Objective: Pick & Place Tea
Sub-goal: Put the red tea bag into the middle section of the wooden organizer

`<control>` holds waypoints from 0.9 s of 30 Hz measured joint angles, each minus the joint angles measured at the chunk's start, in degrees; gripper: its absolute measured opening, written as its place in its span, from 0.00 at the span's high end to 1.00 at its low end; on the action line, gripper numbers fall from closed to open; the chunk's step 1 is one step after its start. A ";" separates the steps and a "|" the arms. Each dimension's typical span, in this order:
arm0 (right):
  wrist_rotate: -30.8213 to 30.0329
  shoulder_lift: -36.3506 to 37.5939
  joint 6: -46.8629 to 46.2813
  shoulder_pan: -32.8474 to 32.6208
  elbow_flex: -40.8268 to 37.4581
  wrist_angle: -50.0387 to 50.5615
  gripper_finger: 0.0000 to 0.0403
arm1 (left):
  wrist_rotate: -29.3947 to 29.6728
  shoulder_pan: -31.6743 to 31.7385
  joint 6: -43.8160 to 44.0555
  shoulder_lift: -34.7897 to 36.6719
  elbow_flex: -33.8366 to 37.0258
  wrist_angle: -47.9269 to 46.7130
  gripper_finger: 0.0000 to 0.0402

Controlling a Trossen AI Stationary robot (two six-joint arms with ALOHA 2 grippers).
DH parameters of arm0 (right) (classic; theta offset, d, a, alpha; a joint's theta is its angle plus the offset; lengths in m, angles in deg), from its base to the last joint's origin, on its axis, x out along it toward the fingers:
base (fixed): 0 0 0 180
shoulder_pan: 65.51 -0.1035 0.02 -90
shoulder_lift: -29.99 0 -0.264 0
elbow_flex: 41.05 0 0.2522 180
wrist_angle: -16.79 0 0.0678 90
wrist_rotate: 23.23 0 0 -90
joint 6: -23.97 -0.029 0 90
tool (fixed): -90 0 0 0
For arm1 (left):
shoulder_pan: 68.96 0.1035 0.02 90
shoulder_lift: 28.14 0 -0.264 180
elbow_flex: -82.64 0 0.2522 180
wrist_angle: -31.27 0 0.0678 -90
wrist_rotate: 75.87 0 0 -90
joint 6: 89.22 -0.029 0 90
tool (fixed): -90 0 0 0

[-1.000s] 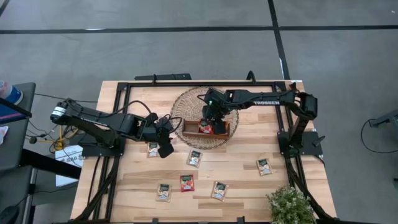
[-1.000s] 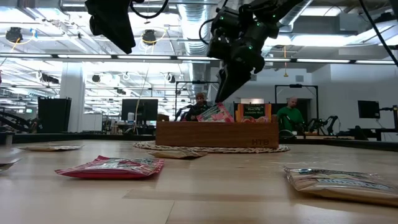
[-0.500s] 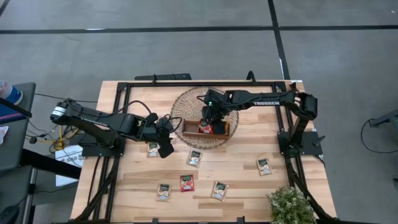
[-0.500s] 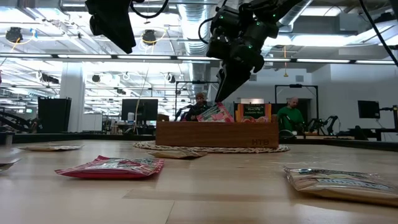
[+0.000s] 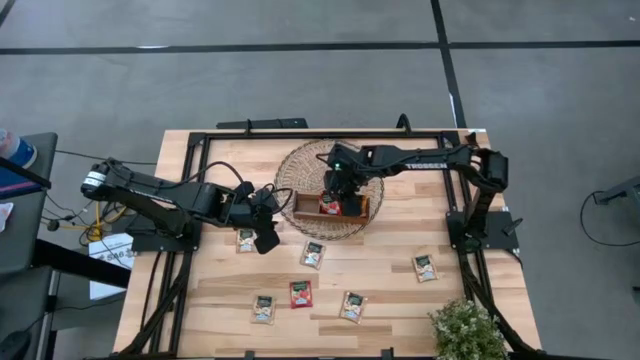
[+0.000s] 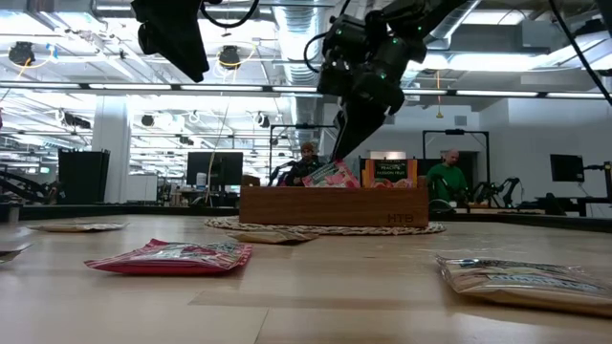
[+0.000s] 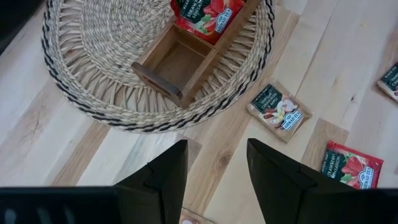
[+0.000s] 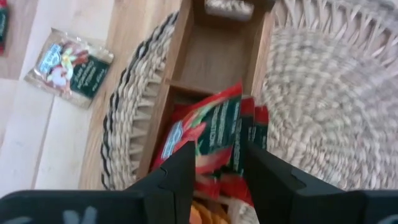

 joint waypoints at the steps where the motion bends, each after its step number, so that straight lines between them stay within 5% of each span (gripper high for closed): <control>1: 0.00 0.05 -0.01 -0.01 0.08 -0.34 0.70 | 0.00 0.00 0.00 0.00 0.00 0.03 0.61; 27: 0.02 0.06 -1.14 -0.48 0.11 0.56 0.91 | -0.90 0.00 -0.11 0.00 0.02 0.03 0.61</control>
